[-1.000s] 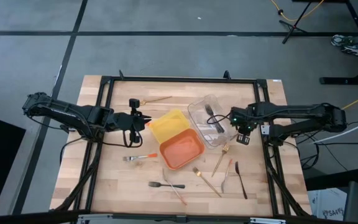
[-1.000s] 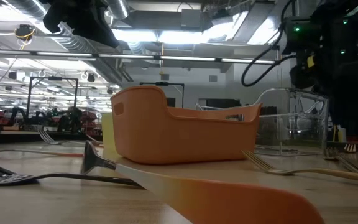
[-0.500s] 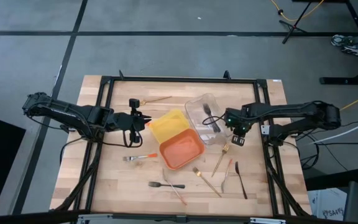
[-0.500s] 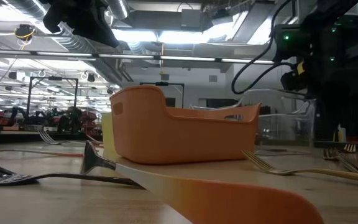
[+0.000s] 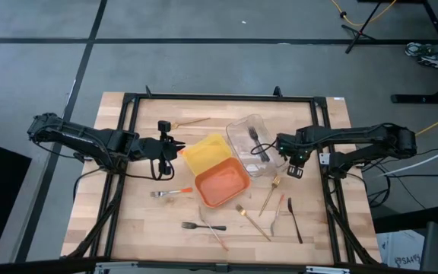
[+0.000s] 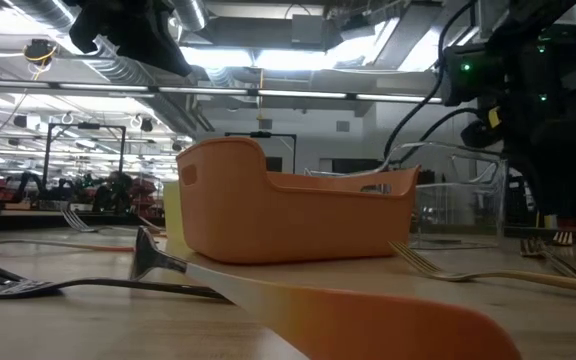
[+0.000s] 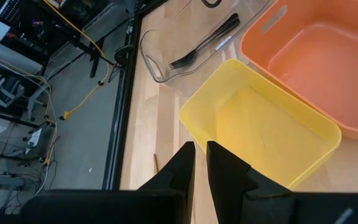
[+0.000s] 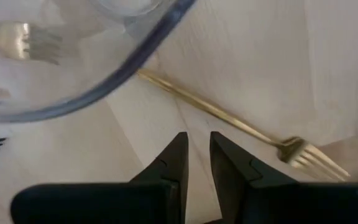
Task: Sort silverware by color (type)
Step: Put the gold fork into the orange bin
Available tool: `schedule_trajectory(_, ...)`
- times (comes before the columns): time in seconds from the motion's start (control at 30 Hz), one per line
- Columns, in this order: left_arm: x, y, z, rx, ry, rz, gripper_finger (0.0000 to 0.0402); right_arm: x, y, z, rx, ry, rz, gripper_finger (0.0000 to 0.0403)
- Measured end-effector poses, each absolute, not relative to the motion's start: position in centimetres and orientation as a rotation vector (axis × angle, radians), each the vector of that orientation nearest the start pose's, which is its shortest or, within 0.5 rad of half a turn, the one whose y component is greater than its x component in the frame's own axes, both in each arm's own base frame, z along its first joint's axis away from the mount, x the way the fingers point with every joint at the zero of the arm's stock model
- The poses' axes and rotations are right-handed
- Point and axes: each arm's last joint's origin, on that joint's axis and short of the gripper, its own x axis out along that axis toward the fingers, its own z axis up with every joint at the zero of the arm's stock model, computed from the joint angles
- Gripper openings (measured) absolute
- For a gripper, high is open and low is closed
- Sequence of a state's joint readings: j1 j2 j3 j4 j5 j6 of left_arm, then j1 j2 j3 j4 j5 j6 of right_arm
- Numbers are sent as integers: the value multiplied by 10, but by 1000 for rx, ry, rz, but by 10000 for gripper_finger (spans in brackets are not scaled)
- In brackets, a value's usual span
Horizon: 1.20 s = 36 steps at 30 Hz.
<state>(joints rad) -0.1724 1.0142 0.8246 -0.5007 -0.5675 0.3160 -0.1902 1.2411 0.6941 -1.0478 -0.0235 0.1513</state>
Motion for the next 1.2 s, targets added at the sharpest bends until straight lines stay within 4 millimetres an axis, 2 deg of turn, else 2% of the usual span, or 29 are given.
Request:
schedule_trajectory(0.23,203,-20,282,552,707,275,36,171,-33,177,282,1598,-270,58)
schedule_trajectory(0.67,203,-20,282,552,707,275,36,180,-35,155,284,1740,-281,58)
schedule_trajectory(1.2,203,-20,282,551,707,272,36,175,-34,166,304,1672,-257,58)
